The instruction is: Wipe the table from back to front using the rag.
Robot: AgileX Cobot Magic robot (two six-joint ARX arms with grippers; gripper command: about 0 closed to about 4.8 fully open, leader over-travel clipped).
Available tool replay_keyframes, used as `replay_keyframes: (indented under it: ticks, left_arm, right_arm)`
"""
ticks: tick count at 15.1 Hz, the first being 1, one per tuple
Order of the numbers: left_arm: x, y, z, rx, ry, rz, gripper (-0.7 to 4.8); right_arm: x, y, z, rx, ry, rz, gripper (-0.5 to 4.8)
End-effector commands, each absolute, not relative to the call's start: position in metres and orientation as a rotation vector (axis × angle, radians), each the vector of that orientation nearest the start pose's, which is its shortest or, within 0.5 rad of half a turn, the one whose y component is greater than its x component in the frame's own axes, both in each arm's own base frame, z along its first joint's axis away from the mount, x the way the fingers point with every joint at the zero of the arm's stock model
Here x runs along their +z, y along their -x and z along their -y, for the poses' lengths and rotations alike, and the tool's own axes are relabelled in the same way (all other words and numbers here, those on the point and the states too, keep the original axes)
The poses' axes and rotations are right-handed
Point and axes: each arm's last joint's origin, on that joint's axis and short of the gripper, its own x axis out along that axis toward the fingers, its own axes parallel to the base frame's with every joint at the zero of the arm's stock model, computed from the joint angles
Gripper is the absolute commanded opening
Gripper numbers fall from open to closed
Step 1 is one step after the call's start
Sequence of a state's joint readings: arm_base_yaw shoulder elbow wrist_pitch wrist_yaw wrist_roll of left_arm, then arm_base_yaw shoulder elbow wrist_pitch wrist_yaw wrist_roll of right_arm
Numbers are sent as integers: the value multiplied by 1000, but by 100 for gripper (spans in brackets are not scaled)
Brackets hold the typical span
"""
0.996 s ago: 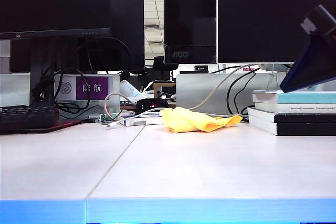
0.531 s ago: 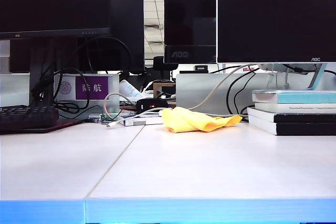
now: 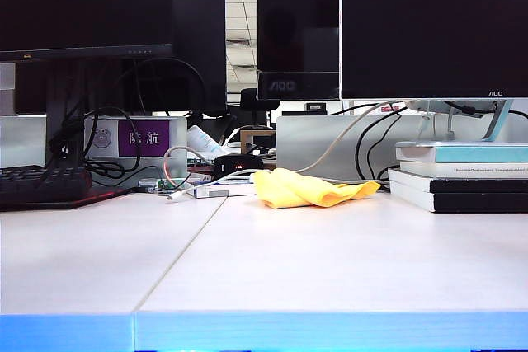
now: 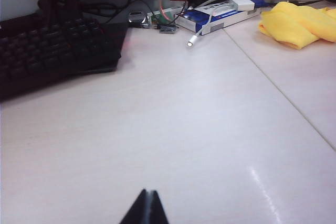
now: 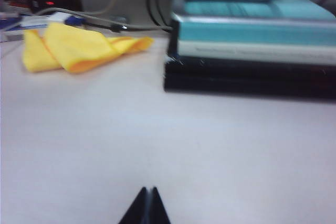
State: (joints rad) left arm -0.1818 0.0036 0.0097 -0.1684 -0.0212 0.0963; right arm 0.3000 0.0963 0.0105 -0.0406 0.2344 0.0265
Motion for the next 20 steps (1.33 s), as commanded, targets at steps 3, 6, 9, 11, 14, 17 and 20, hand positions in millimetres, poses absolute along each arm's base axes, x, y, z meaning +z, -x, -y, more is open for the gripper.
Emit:
replay_keyframes:
  ticks: [3, 6, 9, 11, 14, 17, 20]
  left_arm:
    - [148, -94, 17, -170, -111, -172, -5]
    - [148, -94, 17, -170, -111, -172, -5]
    - [148, -94, 17, -170, -111, -172, -5]
    - [148, -94, 17, -170, -111, -172, -5]
    - [148, -94, 17, -170, -111, -172, -5]
    - [148, -94, 17, -170, -111, -172, -5]
    - [148, -94, 17, -170, -111, -172, -5]
  right_arm:
    - [149, -95, -13, 7, -2, -153, 4]
    - [149, -96, -7, -38, -8, -157, 4]
    - [149, -96, -4, -75, -62, -155, 4]
    - [149, -96, -4, -71, -62, -152, 4]
    - [149, -96, -4, -73, -62, -151, 4]
    - [149, -96, -4, -72, -63, -150, 4]
    - [149, -96, -4, -72, -62, -150, 4]
